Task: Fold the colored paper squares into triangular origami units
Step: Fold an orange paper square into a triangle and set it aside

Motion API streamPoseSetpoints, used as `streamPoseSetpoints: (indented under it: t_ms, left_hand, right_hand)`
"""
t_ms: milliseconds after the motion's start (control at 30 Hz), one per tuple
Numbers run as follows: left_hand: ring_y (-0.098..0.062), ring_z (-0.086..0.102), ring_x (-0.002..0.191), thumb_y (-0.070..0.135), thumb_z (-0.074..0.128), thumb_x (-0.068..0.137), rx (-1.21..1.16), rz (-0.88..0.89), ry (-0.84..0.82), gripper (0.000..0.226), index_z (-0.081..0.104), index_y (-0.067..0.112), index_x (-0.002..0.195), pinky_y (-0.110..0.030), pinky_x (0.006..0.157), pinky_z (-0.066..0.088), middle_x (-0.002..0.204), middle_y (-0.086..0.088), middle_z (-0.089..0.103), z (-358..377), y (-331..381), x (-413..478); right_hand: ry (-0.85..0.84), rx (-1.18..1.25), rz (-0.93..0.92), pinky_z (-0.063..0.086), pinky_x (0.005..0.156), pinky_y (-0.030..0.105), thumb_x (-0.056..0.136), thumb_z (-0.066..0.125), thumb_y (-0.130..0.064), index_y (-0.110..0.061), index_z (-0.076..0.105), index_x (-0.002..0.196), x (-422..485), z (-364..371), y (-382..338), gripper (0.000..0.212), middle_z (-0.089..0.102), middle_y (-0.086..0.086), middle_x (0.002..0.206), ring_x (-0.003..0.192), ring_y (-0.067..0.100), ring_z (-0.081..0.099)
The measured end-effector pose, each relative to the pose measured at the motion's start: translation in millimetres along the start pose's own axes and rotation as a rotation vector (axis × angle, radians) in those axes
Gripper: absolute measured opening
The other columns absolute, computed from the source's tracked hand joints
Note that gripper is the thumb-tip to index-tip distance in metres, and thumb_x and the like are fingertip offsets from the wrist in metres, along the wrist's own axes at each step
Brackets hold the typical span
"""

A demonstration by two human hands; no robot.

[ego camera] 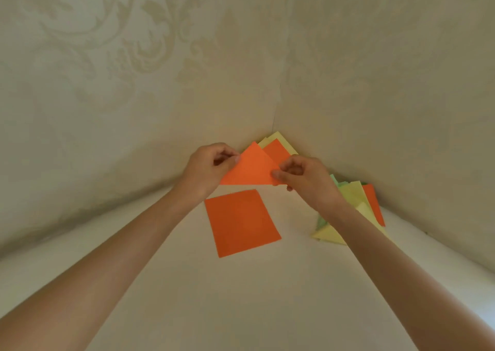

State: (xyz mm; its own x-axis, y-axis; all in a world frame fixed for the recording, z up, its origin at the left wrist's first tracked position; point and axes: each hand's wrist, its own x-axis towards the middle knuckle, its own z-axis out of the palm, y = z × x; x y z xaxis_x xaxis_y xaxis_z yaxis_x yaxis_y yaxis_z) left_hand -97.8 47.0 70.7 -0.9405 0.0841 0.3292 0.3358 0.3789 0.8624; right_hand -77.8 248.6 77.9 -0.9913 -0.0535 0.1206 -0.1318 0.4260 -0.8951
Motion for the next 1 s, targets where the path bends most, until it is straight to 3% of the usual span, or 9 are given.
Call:
streamPoseSetpoints:
  t_ms: [200, 333, 433, 500, 633, 700, 767, 833, 1000]
  left_hand:
    - [0.004, 0.053, 0.059, -0.004, 0.064, 0.084, -0.027, -0.148, -0.019, 0.015, 0.061, 0.010, 0.089, -0.007, 0.059, 0.040, 0.071, 0.005, 0.056, 40, -38, 63]
    - [-0.010, 0.052, 0.071, -0.011, 0.060, 0.082, 0.018, -0.194, -0.015, 0.023, 0.057, 0.012, 0.083, -0.012, 0.065, 0.041, 0.074, 0.002, 0.054, 65, -63, 87]
    - [-0.020, 0.051, 0.083, -0.009, 0.058, 0.080, 0.326, -0.003, 0.022, 0.019, 0.061, 0.006, 0.091, -0.022, 0.071, 0.040, 0.089, -0.007, 0.056, 77, -71, 91]
    - [-0.029, 0.054, 0.087, -0.001, 0.049, 0.080, 0.575, 0.229, -0.009, 0.021, 0.066, 0.003, 0.092, -0.032, 0.074, 0.040, 0.094, -0.013, 0.059, 79, -71, 86]
    - [-0.033, 0.058, 0.102, 0.007, 0.039, 0.086, 0.815, 0.319, -0.227, 0.036, 0.069, 0.004, 0.105, -0.043, 0.079, 0.049, 0.110, -0.013, 0.064, 78, -67, 77]
    - [-0.033, 0.059, 0.102, 0.015, 0.038, 0.088, 0.860, 0.319, -0.253, 0.037, 0.068, 0.005, 0.107, -0.044, 0.078, 0.050, 0.111, -0.010, 0.063, 76, -67, 73]
    - [-0.031, 0.060, 0.098, 0.034, 0.021, 0.083, 0.871, 0.298, -0.248, 0.058, 0.068, 0.007, 0.105, -0.042, 0.076, 0.051, 0.108, -0.008, 0.064, 73, -63, 68]
    - [-0.028, 0.060, 0.101, 0.045, 0.011, 0.079, 0.857, 0.279, -0.250, 0.073, 0.067, 0.010, 0.110, -0.040, 0.080, 0.050, 0.112, -0.006, 0.065, 71, -61, 63]
    - [-0.025, 0.048, 0.122, 0.033, 0.033, 0.097, 0.842, 0.135, -0.306, 0.045, 0.057, 0.008, 0.126, -0.036, 0.097, 0.041, 0.135, -0.004, 0.053, 75, -55, 62]
  right_hand:
    - [0.050, -0.146, 0.129, 0.039, 0.051, 0.027, 0.085, 0.067, -0.012, -0.006, 0.064, 0.080, 67, -8, 41, 0.009, 0.050, 0.001, 0.064, 0.057, 0.012, 0.044]
    - [0.109, -0.408, 0.226, 0.047, 0.069, 0.032, 0.084, 0.067, -0.022, -0.018, 0.057, 0.067, 93, -9, 67, 0.021, 0.059, 0.002, 0.073, 0.074, 0.022, 0.058]
    - [0.154, -0.538, 0.242, 0.049, 0.071, 0.034, 0.084, 0.064, -0.025, -0.017, 0.057, 0.066, 102, -6, 73, 0.020, 0.066, 0.007, 0.081, 0.084, 0.029, 0.064]
    - [0.167, -0.693, 0.203, 0.048, 0.072, 0.034, 0.085, 0.060, -0.024, -0.011, 0.063, 0.077, 103, -1, 72, 0.016, 0.068, 0.013, 0.088, 0.089, 0.032, 0.062]
    - [0.201, -1.055, -0.148, 0.034, 0.086, 0.035, 0.087, 0.050, -0.008, -0.011, 0.055, 0.116, 98, 3, 64, 0.029, 0.052, 0.011, 0.116, 0.108, 0.031, 0.045]
    - [0.017, -1.091, -0.330, 0.035, 0.079, 0.034, 0.084, 0.042, 0.003, -0.012, 0.054, 0.121, 94, 3, 59, 0.042, 0.048, 0.009, 0.118, 0.109, 0.028, 0.043]
    - [-0.185, -1.123, -0.418, 0.040, 0.072, 0.035, 0.087, 0.040, 0.002, -0.012, 0.054, 0.123, 88, 6, 61, 0.040, 0.048, 0.007, 0.119, 0.109, 0.025, 0.045]
    - [-0.225, -1.138, -0.390, 0.046, 0.075, 0.037, 0.091, 0.040, -0.001, -0.012, 0.051, 0.125, 85, 7, 68, 0.037, 0.047, 0.006, 0.123, 0.111, 0.023, 0.045]
    - [-0.164, -1.100, -0.261, 0.046, 0.079, 0.036, 0.090, 0.042, -0.002, -0.007, 0.056, 0.120, 95, 10, 72, 0.033, 0.049, 0.010, 0.121, 0.110, 0.026, 0.048]
